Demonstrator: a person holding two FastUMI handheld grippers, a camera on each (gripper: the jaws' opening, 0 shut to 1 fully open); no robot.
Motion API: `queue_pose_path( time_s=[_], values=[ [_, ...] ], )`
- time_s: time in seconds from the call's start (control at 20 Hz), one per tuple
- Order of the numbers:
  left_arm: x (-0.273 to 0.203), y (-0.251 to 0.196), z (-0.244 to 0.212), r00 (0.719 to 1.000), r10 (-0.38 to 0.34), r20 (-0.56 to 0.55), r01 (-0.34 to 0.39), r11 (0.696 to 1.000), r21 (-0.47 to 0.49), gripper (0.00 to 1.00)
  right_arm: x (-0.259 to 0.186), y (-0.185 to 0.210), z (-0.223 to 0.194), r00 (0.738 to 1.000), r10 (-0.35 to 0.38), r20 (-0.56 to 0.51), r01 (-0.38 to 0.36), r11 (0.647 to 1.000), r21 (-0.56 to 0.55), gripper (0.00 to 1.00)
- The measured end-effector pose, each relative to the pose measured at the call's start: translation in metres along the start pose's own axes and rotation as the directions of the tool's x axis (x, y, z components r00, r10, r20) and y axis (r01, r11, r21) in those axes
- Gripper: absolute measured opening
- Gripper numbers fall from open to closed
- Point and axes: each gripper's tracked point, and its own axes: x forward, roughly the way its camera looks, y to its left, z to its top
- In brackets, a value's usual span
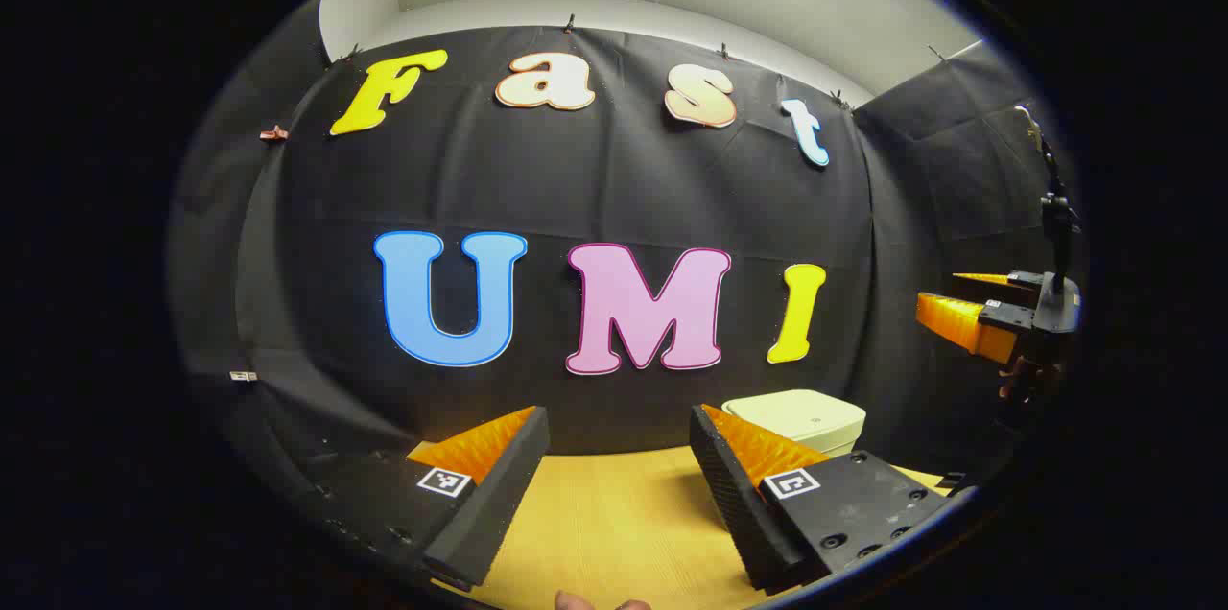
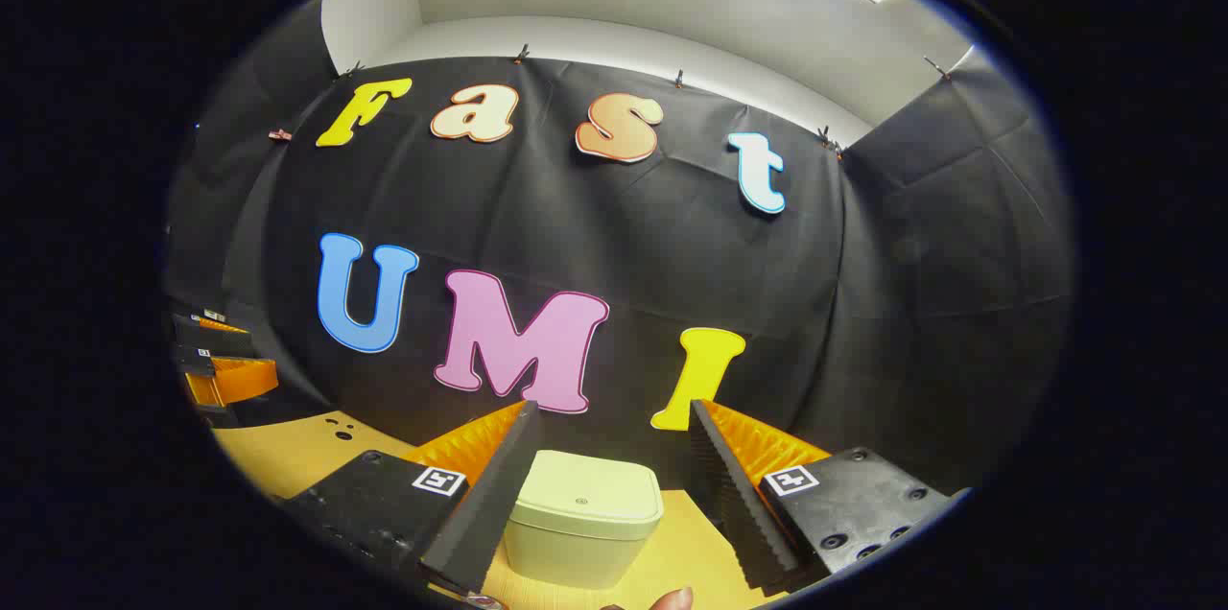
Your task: Press the lid of the desktop garbage bin to open it, pick up the crumpled paper on the desktop and throw it into the bin, then pick up the pop can on the desktop and drop it into the bin, and finally close the garbage bin lid.
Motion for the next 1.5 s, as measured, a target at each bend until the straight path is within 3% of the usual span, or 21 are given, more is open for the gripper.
queue_pose_path(
  time_s=[1.2, 1.4, 1.5],
  values=[
    [0.0, -0.003, -0.003, 1.0, -0.019, 0.0, 0.019, 1.0, 0.01, 0.95, -0.004, -0.009, 0.0, 0.999, -0.031, -0.013, 0.031, 0.999, 0.021, 0.96],
    [-0.007, -0.004, -0.005, 1.0, -0.01, -0.002, 0.01, 1.0, 0.02, 0.95, -0.004, 0.0, -0.006, 0.999, 0.013, -0.034, -0.012, 1.0, 0.024, 0.95],
    [-0.011, -0.004, -0.007, 1.0, -0.003, -0.005, 0.003, 1.0, 0.016, 0.95, 0.002, 0.001, -0.01, 0.998, 0.038, -0.053, -0.035, 0.998, 0.057, 0.53]
  ],
)
